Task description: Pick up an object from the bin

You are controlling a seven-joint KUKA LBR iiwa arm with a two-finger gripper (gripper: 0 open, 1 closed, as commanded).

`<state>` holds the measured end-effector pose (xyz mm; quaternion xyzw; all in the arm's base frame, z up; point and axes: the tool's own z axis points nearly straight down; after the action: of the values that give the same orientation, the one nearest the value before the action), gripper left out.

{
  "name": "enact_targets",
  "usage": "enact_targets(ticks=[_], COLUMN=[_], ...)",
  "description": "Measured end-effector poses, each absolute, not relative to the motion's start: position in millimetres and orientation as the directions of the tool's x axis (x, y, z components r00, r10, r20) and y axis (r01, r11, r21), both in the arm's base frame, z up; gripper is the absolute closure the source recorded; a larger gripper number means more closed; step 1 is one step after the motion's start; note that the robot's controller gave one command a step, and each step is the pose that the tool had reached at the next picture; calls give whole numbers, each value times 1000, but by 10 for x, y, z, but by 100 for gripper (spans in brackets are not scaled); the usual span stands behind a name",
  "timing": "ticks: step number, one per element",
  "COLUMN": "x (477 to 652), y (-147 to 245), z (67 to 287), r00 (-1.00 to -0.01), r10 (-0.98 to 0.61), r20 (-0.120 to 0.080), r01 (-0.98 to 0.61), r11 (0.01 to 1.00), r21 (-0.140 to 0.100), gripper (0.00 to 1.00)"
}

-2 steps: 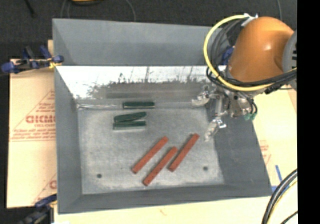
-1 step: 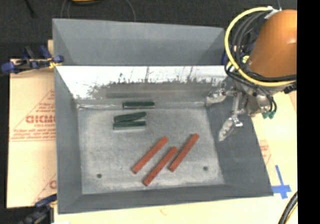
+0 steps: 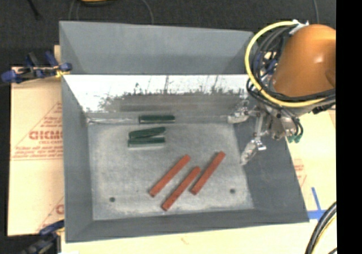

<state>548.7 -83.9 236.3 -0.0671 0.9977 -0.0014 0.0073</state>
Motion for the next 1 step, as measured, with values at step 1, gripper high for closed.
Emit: enact_targets(ticks=[1], x=[5346], y=[-570], z=[1660], r00=[-992], r10=[-128], r20=[-8], r01=[-128], r11=[992], r21=[0], gripper=[0])
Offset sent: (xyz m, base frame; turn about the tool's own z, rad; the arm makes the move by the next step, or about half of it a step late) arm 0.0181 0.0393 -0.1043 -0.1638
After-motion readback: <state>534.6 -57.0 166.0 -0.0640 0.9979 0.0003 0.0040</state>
